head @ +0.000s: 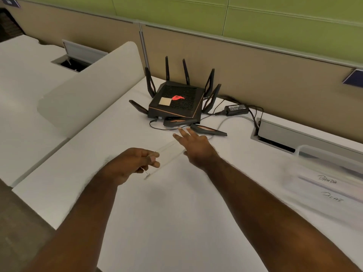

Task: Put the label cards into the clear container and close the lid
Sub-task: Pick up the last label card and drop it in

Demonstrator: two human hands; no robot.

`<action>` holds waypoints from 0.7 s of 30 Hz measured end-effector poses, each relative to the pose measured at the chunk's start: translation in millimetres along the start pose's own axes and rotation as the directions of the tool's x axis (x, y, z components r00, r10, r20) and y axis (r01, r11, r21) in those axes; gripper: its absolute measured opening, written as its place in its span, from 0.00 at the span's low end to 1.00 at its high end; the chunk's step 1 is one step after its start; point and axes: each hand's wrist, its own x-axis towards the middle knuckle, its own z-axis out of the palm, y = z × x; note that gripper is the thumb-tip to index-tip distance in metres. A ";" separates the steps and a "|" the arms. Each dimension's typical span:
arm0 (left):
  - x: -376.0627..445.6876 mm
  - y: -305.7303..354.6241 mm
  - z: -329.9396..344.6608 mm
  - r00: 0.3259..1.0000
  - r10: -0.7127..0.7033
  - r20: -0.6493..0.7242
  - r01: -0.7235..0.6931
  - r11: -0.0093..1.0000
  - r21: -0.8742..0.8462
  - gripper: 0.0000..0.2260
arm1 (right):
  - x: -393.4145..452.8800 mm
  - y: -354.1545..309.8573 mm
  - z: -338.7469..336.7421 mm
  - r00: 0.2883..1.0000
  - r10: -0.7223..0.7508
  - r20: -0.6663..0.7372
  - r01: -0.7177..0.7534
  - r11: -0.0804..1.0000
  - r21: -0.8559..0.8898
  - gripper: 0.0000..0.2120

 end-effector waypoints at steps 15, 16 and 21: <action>41.0 74.1 108.6 0.941 0.307 0.145 -0.339 0.820 0.461 0.28 | -141.5 152.5 -72.1 0.957 0.273 0.095 -0.289 0.914 0.286 0.28; 44.5 78.6 118.4 0.933 0.324 0.155 -0.358 0.798 0.486 0.27 | -152.4 160.9 -76.4 0.950 0.297 0.094 -0.311 0.903 0.294 0.27; 60.5 110.1 173.6 0.869 0.395 0.298 -0.494 0.652 0.575 0.23 | -209.8 204.1 -98.5 0.910 0.395 0.123 -0.413 0.858 0.305 0.24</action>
